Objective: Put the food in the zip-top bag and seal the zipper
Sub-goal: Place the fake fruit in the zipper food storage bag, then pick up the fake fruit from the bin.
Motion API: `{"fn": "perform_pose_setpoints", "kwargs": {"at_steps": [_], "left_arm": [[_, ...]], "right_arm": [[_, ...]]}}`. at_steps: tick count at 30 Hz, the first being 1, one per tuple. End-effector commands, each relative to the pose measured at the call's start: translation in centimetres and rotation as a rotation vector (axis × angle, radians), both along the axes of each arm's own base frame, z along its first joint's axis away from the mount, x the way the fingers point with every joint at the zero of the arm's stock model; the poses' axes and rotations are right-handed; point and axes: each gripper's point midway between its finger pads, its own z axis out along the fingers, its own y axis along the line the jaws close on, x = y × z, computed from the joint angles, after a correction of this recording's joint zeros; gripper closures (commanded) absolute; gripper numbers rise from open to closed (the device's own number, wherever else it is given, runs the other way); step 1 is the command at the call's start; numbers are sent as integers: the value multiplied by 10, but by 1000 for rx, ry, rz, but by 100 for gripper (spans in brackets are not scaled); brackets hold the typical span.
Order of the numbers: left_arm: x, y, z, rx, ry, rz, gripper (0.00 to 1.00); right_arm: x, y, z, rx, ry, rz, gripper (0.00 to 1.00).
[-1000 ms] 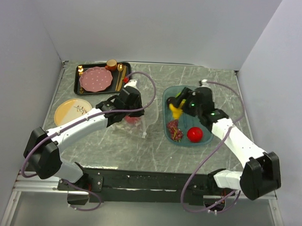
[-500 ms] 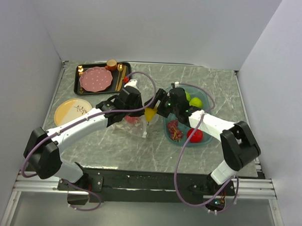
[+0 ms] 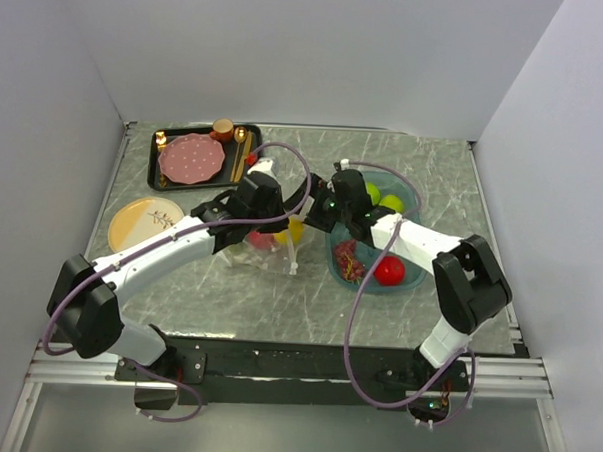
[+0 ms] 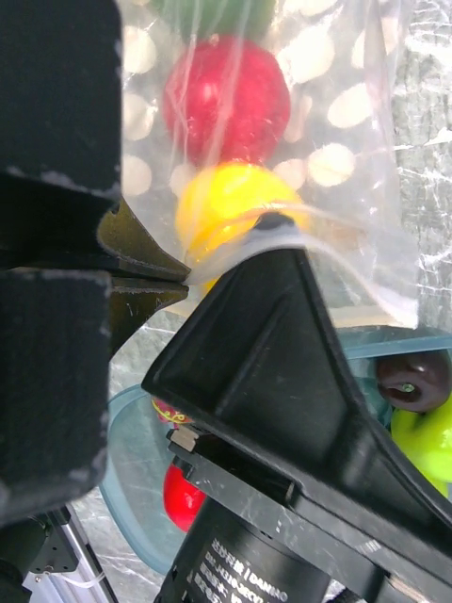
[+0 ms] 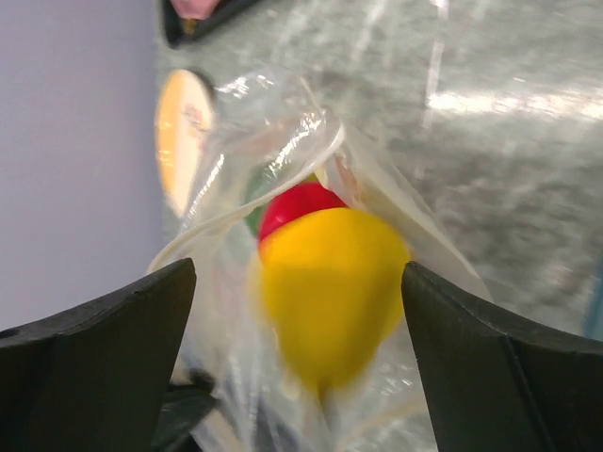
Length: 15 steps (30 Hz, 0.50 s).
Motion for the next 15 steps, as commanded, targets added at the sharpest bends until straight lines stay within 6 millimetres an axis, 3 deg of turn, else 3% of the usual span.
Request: {"fn": "perform_pose_setpoints", "kwargs": {"at_steps": [1, 5, 6, 8, 9, 10, 11, 12, 13, 15], "left_arm": [[5, -5, 34, -68, -80, 3, 99], [5, -2, 38, -78, -96, 15, 99], [5, -1, 39, -75, -100, 19, 99], [5, 1, 39, -67, -99, 23, 99], [6, 6, 37, -50, -95, 46, 99], [6, 8, 38, -50, -99, 63, 99], [5, 12, 48, -73, -124, 68, 99], [7, 14, 57, -90, -155, 84, 99], [8, 21, 63, -92, -181, 112, 99], [9, 30, 79, -111, -226, 126, 99]], "right_arm": [[-9, -13, 22, -57, -81, 20, 0], [-10, -24, 34, -80, -94, -8, 0], [-6, -35, 47, -111, -142, -55, 0], [-9, -54, 47, -153, -167, -106, 0], [-6, -69, 57, -140, -180, -142, 0], [-10, -83, 51, -167, -139, -164, 0], [-11, -95, 52, -180, -140, -192, 0], [-11, -117, 66, -190, -176, -248, 0], [-14, -140, 56, -244, -164, -313, 0], [-19, -169, 62, -276, -191, -363, 0]]}}
